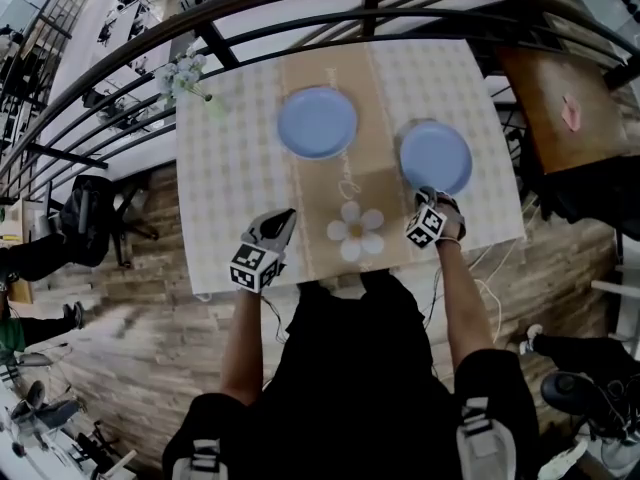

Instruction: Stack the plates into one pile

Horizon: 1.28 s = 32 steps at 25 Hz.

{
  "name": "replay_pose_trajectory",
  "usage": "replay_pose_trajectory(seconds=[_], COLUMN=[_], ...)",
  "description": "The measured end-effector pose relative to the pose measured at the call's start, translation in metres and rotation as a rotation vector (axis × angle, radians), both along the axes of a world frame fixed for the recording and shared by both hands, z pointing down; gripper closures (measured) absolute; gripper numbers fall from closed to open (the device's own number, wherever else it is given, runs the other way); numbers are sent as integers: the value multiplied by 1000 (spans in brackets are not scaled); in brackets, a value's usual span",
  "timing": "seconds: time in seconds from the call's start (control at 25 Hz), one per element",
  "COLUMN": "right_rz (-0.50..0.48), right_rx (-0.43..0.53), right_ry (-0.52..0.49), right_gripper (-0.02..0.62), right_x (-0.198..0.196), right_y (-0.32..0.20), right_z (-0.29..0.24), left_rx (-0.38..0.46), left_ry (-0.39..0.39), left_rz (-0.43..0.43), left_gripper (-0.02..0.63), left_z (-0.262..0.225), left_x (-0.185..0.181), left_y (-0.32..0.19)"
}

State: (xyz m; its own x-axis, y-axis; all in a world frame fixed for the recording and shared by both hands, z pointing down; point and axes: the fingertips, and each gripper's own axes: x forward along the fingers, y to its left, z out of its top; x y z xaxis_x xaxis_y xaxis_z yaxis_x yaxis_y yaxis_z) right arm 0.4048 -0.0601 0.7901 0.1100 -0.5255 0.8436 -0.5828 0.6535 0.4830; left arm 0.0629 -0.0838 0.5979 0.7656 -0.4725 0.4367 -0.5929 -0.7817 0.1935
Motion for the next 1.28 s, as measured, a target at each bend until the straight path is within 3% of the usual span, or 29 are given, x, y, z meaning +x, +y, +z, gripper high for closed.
replay_pose_trajectory(seconds=[0.6, 0.84, 1.28], right_rz=[-35, -41, -117], right_rx=[-50, -5, -11], right_ry=[-17, -42, -70], right_gripper=[533, 577, 580], right_x=[13, 14, 17], right_y=[-4, -7, -7], right_z=[38, 38, 34], left_rx=[-5, -4, -4], left_ry=[-39, -31, -21], left_rz=[-89, -132, -153], left_gripper=[603, 603, 603], left_z=[7, 10, 9], left_x=[10, 18, 51], left_y=[1, -4, -11])
